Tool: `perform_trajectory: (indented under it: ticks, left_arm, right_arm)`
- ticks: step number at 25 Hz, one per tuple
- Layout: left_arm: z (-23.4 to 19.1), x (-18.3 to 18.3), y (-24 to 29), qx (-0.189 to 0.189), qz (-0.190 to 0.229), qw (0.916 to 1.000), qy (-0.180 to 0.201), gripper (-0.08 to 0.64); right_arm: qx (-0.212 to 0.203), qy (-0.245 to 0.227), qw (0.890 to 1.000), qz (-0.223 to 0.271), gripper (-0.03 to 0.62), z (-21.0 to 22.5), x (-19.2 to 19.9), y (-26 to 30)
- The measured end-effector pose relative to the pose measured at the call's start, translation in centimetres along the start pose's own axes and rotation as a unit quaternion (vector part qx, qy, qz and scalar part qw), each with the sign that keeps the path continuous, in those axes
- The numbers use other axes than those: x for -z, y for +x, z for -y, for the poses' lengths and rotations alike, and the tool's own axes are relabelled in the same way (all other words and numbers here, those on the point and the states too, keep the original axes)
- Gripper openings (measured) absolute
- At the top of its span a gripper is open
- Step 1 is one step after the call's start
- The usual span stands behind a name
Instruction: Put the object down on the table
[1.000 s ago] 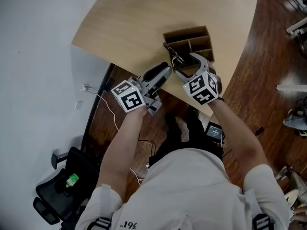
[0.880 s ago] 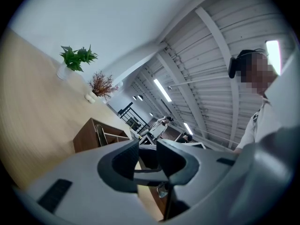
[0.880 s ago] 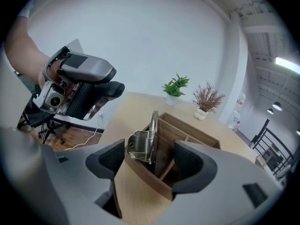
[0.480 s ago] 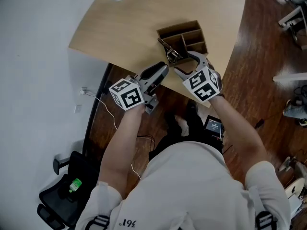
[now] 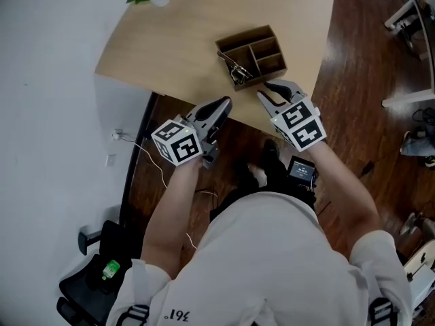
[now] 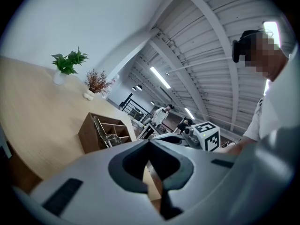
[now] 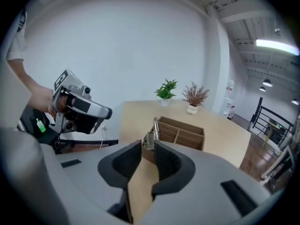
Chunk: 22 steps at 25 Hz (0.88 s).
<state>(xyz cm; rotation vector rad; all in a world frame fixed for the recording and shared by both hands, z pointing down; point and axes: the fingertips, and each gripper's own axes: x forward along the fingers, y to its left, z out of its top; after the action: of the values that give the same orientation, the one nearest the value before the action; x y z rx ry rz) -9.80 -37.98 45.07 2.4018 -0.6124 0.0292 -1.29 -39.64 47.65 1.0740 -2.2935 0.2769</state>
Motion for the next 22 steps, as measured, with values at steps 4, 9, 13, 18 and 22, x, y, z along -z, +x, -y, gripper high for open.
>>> perform_trajectory:
  ticks: [4, 9, 13, 18, 22]
  left_arm:
    - [0.9, 0.2, -0.6, 0.002, 0.002, 1.0000, 0.000, 0.000]
    - [1.9, 0.1, -1.3, 0.006, 0.003, 1.0000, 0.001, 0.000]
    - [2.5, -0.6, -2.0, 0.010, 0.006, 0.9999, 0.004, 0.000]
    - [3.7, -1.3, -2.5, 0.014, 0.013, 0.9998, 0.010, 0.000]
    - [5.9, -1.1, -2.9, 0.030, 0.012, 0.9994, 0.012, 0.000]
  right_arm:
    - [0.008, 0.014, 1.000, 0.002, 0.026, -0.1, -0.1, -1.2]
    - [0.019, 0.024, 1.000, 0.005, 0.003, -0.2, -0.3, -2.3]
    - [0.027, 0.025, 0.999, 0.007, 0.003, -0.1, -0.8, -3.2]
    - [0.036, 0.027, 0.999, 0.015, 0.003, 0.1, -1.4, -4.5]
    - [0.040, 0.042, 0.998, 0.020, 0.002, -0.1, -1.2, -6.4]
